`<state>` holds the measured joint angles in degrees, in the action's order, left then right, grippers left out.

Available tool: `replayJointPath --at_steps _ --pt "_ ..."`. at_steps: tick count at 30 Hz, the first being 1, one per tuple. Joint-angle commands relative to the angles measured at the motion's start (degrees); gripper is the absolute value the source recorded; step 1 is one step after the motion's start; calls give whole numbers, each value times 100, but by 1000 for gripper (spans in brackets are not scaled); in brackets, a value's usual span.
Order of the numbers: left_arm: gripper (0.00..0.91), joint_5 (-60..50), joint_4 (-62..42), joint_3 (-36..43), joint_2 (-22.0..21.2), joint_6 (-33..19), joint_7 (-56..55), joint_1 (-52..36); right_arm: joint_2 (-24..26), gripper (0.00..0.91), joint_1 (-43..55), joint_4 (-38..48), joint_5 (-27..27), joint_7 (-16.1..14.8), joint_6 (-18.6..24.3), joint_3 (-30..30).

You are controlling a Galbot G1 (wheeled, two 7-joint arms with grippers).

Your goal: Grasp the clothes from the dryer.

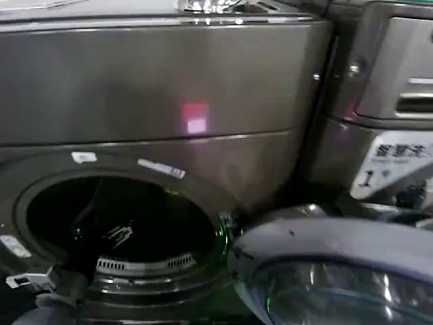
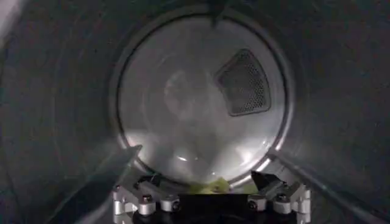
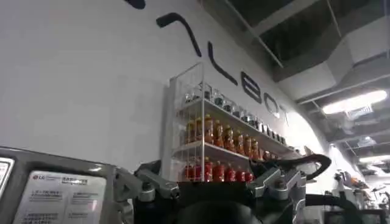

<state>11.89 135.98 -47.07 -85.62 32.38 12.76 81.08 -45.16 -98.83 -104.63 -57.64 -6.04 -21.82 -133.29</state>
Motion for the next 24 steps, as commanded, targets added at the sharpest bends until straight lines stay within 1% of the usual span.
replayJointPath --at_steps 1,4,10,12,15,20,24 --pt "907 -1 3 -3 -4 -1 1 -3 -4 907 10 -11 -1 -1 3 19" --pt "907 -5 -4 -5 -13 -2 4 -3 -15 907 21 -24 -1 1 47 45" --pt "907 -6 -145 -10 13 -27 26 -120 -16 907 -3 -96 32 25 -14 23" --pt "907 9 -205 -20 39 -38 43 -180 22 907 -35 -94 272 26 -55 8" --pt "907 1 -342 -23 73 -54 65 -277 46 907 -81 -116 412 7 -121 -55" --pt "907 -4 -646 31 175 -107 61 -587 49 907 -199 -117 407 25 -156 -218" --pt "907 10 -1046 239 297 -166 37 -1076 54 907 -285 -122 406 18 -162 -336"
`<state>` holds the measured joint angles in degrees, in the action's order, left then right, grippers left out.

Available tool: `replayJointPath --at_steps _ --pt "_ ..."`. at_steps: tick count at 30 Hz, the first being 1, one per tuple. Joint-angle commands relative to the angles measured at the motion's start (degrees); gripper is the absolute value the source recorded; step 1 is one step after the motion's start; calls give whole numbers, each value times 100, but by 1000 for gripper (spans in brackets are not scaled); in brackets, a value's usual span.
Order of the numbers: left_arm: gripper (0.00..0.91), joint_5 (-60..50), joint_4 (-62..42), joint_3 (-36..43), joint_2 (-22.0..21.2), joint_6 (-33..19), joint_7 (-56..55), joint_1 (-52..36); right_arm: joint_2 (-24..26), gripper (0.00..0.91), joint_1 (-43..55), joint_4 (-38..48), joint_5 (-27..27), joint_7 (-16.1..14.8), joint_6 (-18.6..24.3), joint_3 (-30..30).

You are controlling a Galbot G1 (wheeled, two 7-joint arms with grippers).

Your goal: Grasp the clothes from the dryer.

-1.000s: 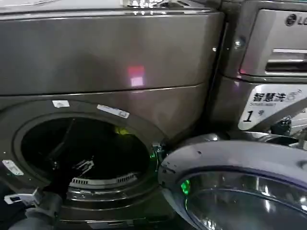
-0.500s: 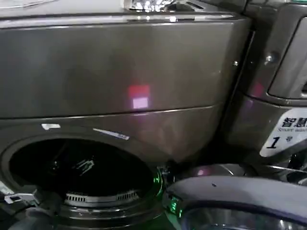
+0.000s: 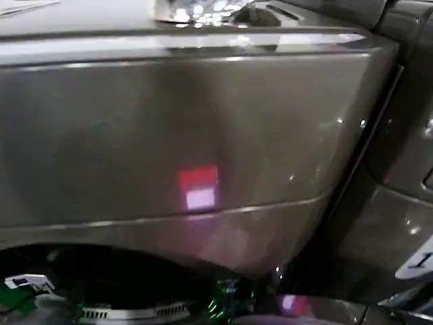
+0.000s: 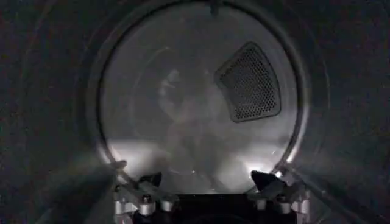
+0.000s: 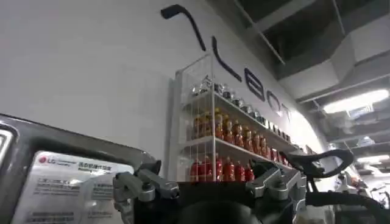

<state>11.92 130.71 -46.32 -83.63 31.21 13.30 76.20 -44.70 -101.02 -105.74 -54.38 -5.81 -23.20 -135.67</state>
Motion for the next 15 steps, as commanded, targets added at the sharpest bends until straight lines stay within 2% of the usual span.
replayJointPath --at_steps 1,9,15 --pt "907 61 -727 244 153 -88 -76 -810 4 907 -101 -18 79 -4 -28 -133" --pt "907 104 -2608 652 473 -514 -254 -2380 -30 907 -357 -8 65 -7 -20 -452" --pt "907 90 -3719 943 515 -536 -342 -3247 -62 907 -404 3 57 -33 -4 -528"
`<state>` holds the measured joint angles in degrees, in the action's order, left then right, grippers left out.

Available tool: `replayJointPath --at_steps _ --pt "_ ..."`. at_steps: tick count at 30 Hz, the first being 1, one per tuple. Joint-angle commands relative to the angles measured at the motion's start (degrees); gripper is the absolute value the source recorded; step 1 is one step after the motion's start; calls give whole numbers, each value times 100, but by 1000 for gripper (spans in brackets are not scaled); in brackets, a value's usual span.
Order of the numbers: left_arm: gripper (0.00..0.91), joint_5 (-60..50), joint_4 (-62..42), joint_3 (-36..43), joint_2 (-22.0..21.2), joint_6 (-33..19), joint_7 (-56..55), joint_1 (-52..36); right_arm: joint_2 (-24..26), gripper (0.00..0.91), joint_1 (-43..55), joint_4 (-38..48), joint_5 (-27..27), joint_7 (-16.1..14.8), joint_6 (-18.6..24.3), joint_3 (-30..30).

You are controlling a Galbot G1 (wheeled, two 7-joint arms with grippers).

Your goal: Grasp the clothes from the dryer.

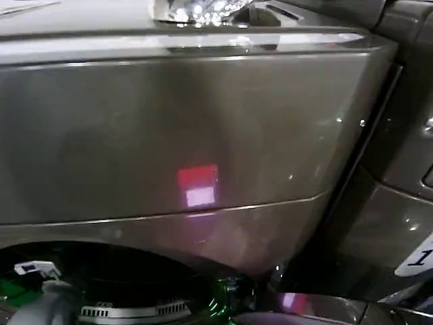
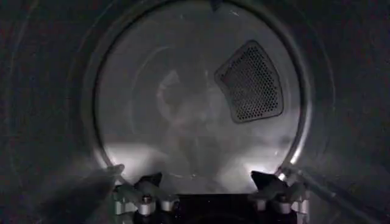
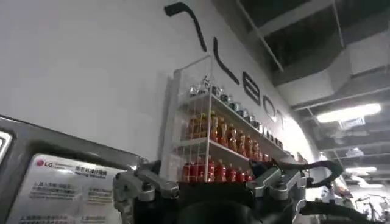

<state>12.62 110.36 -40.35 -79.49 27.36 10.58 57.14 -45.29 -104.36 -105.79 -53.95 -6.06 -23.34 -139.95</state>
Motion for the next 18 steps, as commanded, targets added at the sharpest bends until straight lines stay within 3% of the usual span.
replayJointPath --at_steps 1,18 --pt "907 -20 -1880 401 105 -181 -77 -1449 -7 907 -74 13 15 -14 16 -109" --pt "907 -270 -4444 959 -30 -360 -27 -3320 -11 907 -29 117 6 -60 21 -159"
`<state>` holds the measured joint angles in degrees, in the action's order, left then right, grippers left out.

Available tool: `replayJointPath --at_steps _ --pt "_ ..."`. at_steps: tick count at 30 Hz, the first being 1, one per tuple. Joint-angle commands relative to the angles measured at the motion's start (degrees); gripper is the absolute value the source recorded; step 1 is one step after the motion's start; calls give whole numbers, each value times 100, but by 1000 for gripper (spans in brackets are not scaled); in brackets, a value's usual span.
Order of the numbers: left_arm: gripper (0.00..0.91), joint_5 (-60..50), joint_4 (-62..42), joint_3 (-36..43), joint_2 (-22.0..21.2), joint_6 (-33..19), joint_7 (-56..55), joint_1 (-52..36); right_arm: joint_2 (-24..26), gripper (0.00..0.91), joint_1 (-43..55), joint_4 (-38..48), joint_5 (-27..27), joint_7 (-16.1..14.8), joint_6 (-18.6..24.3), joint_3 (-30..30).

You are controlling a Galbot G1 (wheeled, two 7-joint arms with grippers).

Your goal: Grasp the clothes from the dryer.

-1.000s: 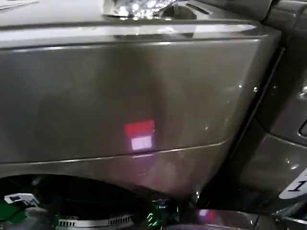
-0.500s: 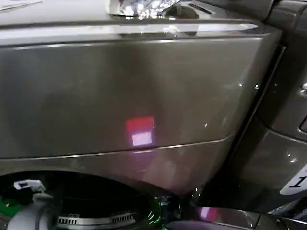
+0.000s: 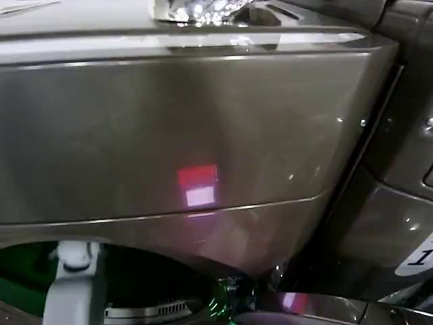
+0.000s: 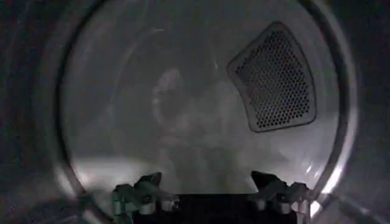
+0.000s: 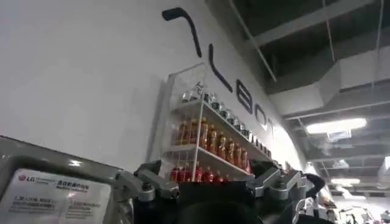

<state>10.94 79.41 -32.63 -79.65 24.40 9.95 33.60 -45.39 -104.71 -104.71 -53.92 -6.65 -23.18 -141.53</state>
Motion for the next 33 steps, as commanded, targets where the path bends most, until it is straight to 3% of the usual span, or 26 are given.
replayJointPath --at_steps 1,7,13,20,28,33 --pt "907 -110 -1486 229 -7 -36 82 -1037 1 907 14 5 3 -4 4 3" --pt "907 -648 -2001 858 303 279 1494 -1418 19 907 40 15 9 -13 1 29" --pt "907 -1633 -3132 1377 421 -53 2879 -2132 13 907 44 15 18 -20 -4 47" --pt "907 -4135 -4137 1985 573 -1561 4185 -2547 -71 907 -49 -6 21 -34 -1 -38" --pt "907 -5107 -4903 2571 675 -2867 4928 -3014 -86 907 -100 -52 22 -40 -1 -38" --pt "907 -5752 -5373 2976 599 -3259 4953 -3339 -90 907 -81 -77 26 -44 -1 -2"
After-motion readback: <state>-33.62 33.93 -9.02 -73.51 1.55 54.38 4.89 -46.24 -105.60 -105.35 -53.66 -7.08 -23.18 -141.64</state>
